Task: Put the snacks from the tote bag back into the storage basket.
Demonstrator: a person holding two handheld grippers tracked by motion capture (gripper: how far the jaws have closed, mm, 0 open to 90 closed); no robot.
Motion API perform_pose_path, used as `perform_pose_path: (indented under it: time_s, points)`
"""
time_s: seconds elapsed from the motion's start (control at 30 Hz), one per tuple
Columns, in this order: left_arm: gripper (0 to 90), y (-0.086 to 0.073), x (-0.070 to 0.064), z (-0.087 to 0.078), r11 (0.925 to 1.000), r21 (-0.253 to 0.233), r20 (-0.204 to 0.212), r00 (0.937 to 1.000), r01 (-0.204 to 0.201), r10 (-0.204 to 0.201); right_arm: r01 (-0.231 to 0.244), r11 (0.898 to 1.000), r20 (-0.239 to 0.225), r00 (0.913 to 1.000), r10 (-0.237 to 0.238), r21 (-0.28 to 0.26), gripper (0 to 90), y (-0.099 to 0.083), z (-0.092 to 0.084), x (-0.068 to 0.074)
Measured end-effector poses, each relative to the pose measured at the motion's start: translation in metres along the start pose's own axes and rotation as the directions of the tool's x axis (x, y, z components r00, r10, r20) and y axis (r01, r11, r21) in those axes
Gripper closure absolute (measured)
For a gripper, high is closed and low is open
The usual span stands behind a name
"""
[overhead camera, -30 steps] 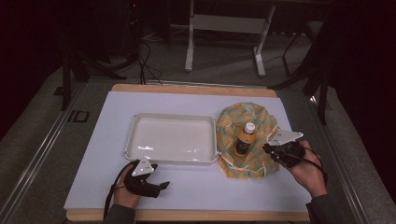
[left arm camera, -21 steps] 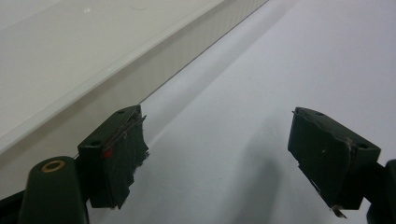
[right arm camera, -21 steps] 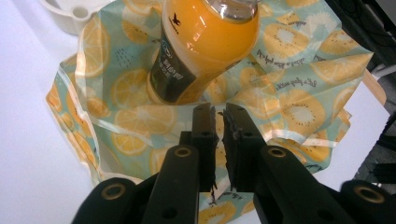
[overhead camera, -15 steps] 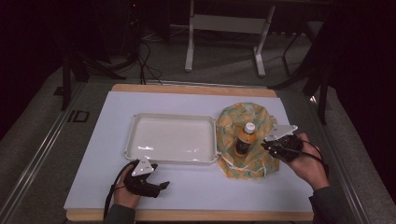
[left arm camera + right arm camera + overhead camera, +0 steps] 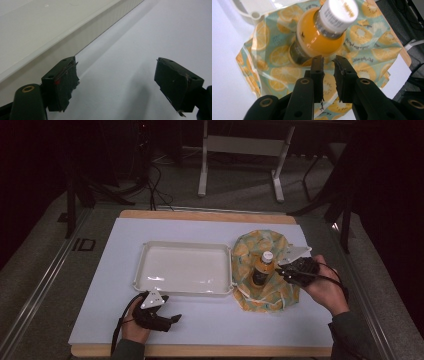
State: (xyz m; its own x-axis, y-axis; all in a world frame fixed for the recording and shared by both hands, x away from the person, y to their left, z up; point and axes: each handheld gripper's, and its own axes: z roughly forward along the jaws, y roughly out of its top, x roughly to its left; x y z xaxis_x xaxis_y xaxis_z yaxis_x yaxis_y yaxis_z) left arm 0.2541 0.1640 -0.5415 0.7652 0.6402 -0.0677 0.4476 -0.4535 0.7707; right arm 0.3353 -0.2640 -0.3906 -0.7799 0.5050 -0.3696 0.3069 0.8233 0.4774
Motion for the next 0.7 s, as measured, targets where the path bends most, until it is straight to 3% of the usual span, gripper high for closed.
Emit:
perform_pose_path:
  time_s: [0.3,0.53,0.7]
  points:
    - [18.8,0.000,0.000,0.000,1.0000,-0.001,0.000,1.0000,0.001,-0.001,-0.013,1.000,0.020,0.9997,0.013,0.001,69.1,0.011,-0.001,-0.008]
    - [18.8,0.000,0.000,0.000,1.0000,0.002,0.000,1.0000,0.000,0.000,-0.015,1.000,0.016,0.9998,0.015,0.009,59.1,0.014,0.000,-0.012]
    - [18.9,0.000,0.000,0.000,1.0000,0.002,-0.001,1.0000,0.000,0.000,-0.006,1.000,0.007,1.0000,0.006,0.016,57.1,0.018,0.003,-0.013]
